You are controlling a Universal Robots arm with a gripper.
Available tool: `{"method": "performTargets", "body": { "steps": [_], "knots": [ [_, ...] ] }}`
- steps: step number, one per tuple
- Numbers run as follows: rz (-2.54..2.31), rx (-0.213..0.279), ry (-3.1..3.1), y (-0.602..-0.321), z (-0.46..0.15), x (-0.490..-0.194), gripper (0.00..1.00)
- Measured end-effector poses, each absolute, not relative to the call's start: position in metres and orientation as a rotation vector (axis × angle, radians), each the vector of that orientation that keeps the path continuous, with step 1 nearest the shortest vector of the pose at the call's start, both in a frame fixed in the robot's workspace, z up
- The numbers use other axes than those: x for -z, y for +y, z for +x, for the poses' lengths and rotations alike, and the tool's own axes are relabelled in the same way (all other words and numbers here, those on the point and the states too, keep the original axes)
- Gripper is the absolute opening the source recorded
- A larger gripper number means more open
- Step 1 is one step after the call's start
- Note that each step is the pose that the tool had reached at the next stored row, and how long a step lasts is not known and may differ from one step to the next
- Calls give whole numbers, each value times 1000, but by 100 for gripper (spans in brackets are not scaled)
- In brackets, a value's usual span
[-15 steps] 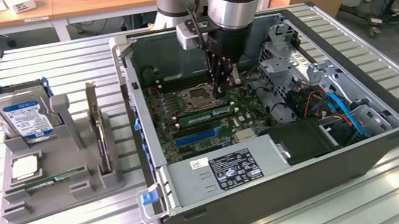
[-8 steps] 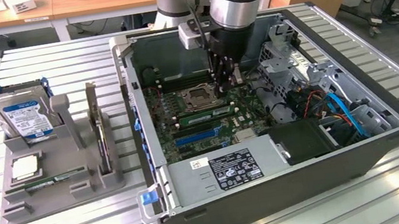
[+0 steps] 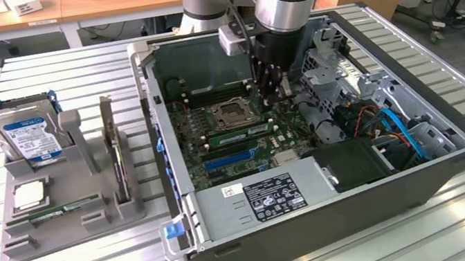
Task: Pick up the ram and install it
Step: 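Press down the ram until it locks into place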
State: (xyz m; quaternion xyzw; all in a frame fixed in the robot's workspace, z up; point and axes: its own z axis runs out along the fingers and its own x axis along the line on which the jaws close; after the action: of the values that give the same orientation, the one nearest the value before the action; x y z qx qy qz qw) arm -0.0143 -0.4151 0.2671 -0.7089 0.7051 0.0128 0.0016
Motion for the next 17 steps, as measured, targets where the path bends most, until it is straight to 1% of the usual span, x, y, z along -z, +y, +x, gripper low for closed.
{"method": "performTargets", "body": {
  "steps": [8,17],
  "knots": [
    [-2225,-40,2213,-415,2,-266,10],
    [-2225,-40,2213,-415,3,-264,10]
  ]
}}
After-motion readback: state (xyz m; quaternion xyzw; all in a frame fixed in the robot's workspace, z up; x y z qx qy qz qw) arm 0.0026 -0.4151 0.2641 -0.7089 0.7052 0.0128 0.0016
